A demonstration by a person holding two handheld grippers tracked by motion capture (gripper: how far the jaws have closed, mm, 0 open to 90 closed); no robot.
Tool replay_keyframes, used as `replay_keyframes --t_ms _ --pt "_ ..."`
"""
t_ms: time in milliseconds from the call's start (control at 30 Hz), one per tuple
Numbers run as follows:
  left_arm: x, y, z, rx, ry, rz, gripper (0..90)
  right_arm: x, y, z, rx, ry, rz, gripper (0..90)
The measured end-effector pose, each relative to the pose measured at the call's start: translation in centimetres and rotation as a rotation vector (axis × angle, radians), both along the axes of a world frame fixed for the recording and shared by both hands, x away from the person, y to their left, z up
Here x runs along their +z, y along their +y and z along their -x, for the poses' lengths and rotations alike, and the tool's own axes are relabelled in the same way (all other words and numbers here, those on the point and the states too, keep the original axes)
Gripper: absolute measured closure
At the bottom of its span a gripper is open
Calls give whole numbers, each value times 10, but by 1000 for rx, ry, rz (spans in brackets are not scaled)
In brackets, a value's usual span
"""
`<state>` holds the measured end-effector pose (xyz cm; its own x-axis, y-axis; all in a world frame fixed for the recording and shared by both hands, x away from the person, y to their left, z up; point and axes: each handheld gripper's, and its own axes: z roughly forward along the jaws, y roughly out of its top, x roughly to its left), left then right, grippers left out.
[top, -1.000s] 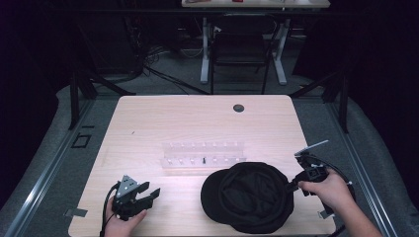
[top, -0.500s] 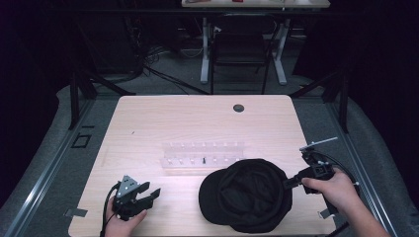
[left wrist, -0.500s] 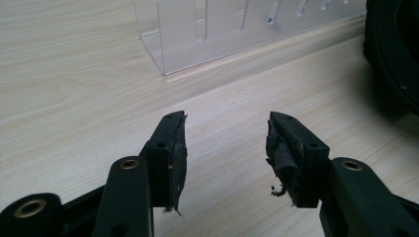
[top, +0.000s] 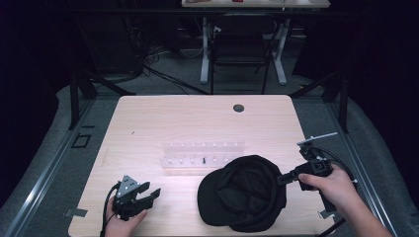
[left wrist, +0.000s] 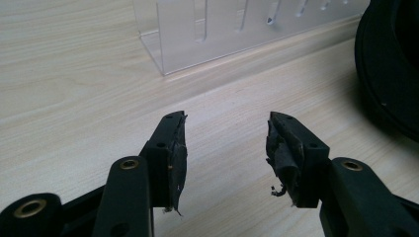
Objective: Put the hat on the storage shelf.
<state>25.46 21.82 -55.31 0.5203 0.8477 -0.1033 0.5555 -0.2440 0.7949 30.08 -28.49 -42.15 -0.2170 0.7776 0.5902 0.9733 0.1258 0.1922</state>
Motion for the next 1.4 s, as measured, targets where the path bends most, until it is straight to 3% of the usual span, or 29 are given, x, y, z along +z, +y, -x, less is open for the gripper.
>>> replay_keyframes --t_ms 333,433,633,900,1400 --pt "0 0 0 1 -1 2 499 17 10 2 -3 -36 -68 882" --pt "0 0 0 1 0 2 499 22 15 2 4 -45 -67 881" --pt "-1 0 0 5 -2 1 499 28 22 0 24 -25 -70 882" --pt "-1 -1 0 4 -1 5 499 35 29 -2 22 -16 -130 884" --pt "-1 -1 0 6 -2 8 499 59 40 1 38 -67 -212 885"
